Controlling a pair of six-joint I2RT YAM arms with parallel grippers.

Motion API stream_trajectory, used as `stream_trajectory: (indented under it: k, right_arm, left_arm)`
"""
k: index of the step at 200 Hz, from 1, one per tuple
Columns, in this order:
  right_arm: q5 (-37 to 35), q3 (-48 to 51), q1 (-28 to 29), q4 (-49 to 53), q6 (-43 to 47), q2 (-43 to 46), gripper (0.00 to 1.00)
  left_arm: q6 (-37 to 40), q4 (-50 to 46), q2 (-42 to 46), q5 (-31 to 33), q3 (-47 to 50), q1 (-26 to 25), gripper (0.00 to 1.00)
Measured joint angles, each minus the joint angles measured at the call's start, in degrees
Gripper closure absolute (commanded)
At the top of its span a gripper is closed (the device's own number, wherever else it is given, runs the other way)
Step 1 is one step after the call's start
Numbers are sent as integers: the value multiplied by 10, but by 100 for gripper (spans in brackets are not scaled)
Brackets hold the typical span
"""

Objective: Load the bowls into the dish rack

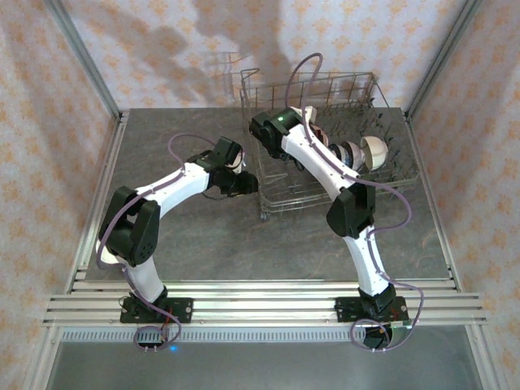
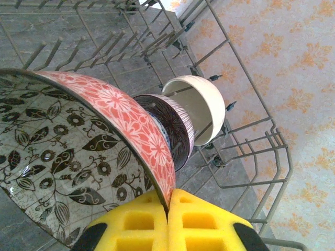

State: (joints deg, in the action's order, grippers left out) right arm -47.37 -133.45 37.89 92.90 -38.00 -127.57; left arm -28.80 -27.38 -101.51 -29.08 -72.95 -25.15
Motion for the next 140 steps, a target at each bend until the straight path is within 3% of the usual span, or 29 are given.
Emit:
stream_trajectory:
  k: [64, 140]
  right_arm:
    - [-17, -1, 2, 1, -39, -33, 100]
    - [-21, 9, 17, 1, -58, -33, 100]
  left_arm:
    - [4, -2, 38, -1, 24, 5, 60]
    - [9, -5, 134, 30, 49, 68, 60]
